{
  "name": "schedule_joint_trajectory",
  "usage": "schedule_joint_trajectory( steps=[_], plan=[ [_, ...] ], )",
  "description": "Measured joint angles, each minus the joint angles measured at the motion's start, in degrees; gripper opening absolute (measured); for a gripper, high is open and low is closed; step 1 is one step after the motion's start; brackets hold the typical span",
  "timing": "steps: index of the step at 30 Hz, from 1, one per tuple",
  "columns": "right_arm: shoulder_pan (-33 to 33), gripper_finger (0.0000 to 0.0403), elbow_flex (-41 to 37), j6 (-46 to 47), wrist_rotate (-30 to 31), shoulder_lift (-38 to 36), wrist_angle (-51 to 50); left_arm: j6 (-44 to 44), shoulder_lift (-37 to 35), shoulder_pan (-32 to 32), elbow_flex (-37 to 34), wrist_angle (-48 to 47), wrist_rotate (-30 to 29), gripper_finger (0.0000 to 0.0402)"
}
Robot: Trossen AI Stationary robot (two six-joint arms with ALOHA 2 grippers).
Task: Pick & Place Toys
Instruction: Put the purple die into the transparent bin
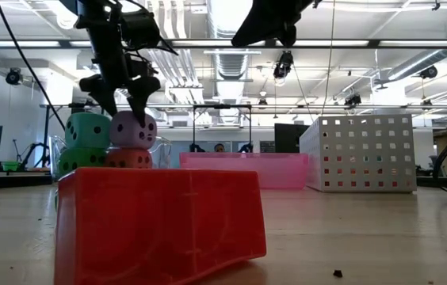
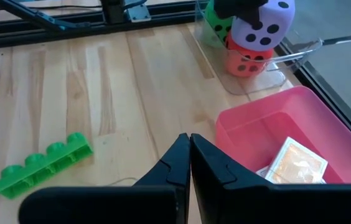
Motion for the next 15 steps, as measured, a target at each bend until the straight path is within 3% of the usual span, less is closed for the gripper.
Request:
schedule_joint_trajectory(
  steps=[15],
  plan=[
    [0.02, 0.0008, -0.68, 0.09, 0.0, 0.0, 0.02, 3.9, -0.02, -0.04, 0.02, -0.33, 1.11, 0.0399]
  ],
)
